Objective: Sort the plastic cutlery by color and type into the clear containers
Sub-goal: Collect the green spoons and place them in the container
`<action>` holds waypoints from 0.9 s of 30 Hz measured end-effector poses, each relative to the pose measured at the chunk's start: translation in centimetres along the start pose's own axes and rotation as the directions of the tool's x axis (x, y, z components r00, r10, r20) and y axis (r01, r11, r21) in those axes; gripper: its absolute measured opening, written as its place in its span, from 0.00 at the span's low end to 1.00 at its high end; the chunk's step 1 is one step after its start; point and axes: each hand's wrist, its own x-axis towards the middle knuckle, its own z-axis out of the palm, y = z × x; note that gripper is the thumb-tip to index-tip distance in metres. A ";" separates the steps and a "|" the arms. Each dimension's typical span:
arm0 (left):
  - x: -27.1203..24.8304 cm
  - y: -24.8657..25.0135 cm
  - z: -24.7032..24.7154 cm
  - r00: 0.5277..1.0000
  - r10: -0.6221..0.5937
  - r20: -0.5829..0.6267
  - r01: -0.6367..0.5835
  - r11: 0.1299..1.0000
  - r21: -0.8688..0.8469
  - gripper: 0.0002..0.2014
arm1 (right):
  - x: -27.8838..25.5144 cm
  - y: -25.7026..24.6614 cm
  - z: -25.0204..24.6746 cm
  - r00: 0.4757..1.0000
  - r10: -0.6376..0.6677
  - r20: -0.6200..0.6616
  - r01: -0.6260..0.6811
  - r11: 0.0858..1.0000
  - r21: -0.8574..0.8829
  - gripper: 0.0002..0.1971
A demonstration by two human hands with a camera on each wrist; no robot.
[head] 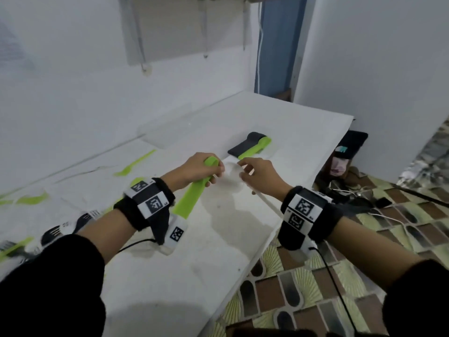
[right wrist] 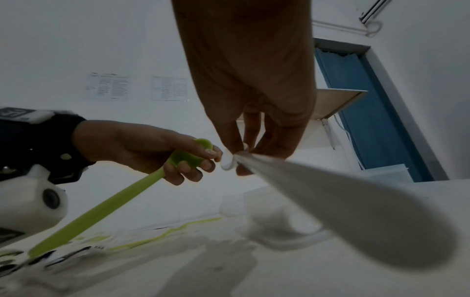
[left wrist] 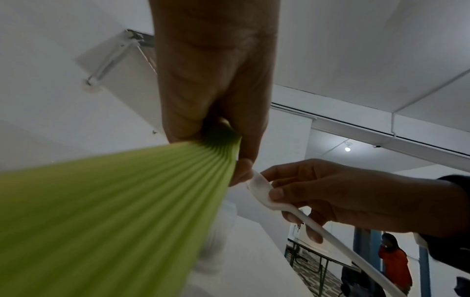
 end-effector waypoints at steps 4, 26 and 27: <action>5.1 0.8 0.0 0.999 -0.052 0.010 0.052 0.999 -0.003 0.05 | 5.5 2.1 -2.3 0.997 -0.046 0.054 0.049 0.997 -0.055 0.12; 10.8 0.2 2.4 0.823 -0.341 -0.454 0.491 0.830 0.265 0.09 | 22.1 4.1 -3.2 0.636 -0.528 0.562 0.733 0.640 -0.229 0.05; 10.6 0.2 3.0 0.807 -0.338 -0.484 0.520 0.795 0.311 0.11 | 22.1 4.1 -3.1 0.614 -0.544 0.571 0.750 0.627 -0.210 0.05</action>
